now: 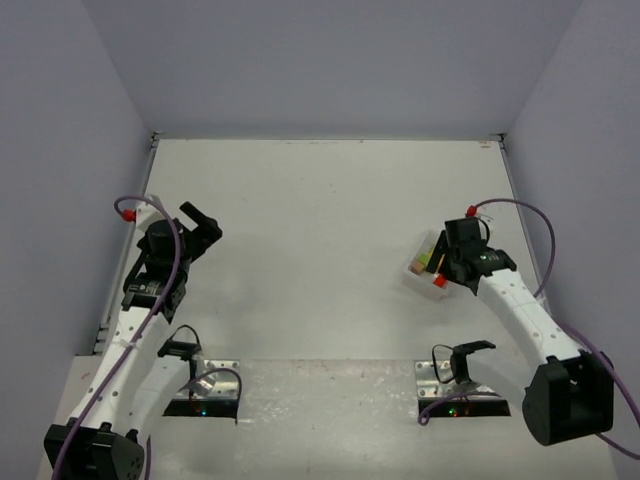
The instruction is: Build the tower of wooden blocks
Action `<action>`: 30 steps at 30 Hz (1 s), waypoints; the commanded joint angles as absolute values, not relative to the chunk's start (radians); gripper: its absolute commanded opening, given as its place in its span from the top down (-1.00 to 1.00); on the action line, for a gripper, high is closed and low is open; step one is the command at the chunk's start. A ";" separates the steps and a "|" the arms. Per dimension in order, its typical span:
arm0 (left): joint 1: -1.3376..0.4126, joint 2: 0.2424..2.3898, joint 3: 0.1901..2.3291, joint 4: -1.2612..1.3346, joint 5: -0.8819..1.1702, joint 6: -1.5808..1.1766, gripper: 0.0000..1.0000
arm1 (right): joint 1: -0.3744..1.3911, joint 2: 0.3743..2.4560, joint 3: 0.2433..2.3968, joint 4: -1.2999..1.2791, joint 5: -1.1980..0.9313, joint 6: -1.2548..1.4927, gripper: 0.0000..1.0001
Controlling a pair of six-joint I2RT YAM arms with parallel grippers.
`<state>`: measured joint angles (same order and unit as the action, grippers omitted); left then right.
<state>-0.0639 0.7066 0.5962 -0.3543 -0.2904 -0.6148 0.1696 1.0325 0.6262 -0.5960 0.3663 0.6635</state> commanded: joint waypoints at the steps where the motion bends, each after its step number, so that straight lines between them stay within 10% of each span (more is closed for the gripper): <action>1: -0.057 0.712 0.591 -0.290 -0.235 -0.591 -1.00 | 0.161 1.070 0.629 -0.543 0.401 0.731 -0.38; 5: -0.059 0.738 0.587 -0.250 -0.140 -0.570 -1.00 | 0.156 1.066 0.541 -0.486 0.365 0.737 -0.20; 15: -0.149 0.788 0.596 -0.212 -0.101 -0.547 -1.00 | 0.155 0.943 0.458 -0.384 0.297 0.625 1.00; 30: -0.246 0.830 0.609 -0.172 -0.097 -0.546 -1.00 | 0.463 1.180 1.024 -0.422 0.088 -0.307 1.00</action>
<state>-0.2304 0.8242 0.5869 -0.2427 -0.1121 -0.5501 0.3041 1.1119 0.8846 -0.4546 0.0921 0.0813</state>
